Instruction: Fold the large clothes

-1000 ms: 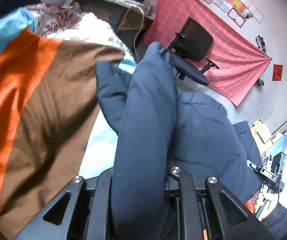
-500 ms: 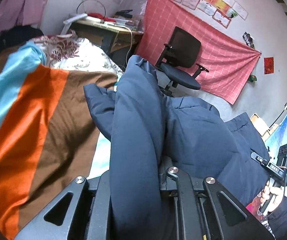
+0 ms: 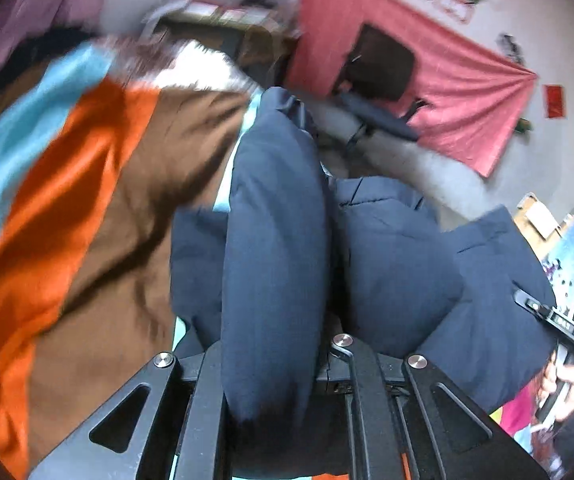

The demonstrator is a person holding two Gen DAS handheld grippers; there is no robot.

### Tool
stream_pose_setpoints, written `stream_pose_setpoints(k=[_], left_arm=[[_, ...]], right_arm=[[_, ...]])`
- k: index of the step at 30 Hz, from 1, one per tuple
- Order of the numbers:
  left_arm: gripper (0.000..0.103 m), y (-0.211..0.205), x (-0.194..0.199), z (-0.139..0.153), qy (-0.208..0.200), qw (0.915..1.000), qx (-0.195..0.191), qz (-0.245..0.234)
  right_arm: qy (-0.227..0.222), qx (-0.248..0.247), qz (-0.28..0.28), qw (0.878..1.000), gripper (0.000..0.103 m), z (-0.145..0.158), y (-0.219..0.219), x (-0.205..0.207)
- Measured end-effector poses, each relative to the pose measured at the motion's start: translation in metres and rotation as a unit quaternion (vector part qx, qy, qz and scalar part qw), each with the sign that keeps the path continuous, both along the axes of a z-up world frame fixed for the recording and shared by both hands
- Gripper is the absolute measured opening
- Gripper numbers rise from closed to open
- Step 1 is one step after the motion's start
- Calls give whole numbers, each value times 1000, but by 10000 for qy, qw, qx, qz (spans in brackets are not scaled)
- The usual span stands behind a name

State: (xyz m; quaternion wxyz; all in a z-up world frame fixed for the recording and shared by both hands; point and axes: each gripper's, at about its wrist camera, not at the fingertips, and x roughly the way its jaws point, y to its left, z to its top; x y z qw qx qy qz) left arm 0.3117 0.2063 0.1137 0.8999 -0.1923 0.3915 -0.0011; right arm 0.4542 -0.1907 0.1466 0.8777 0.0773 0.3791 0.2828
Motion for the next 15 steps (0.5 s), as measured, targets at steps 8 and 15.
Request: stream_pose_setpoints(k=[8, 15], left_arm=[[31, 21, 7, -29, 353, 9990, -91, 260], [86, 19, -17, -28, 47, 9981, 9, 622]], right_arm=[[704, -231, -820, 9939, 56, -73, -38, 5], [330, -666, -1370, 9878, 93, -84, -43, -8]])
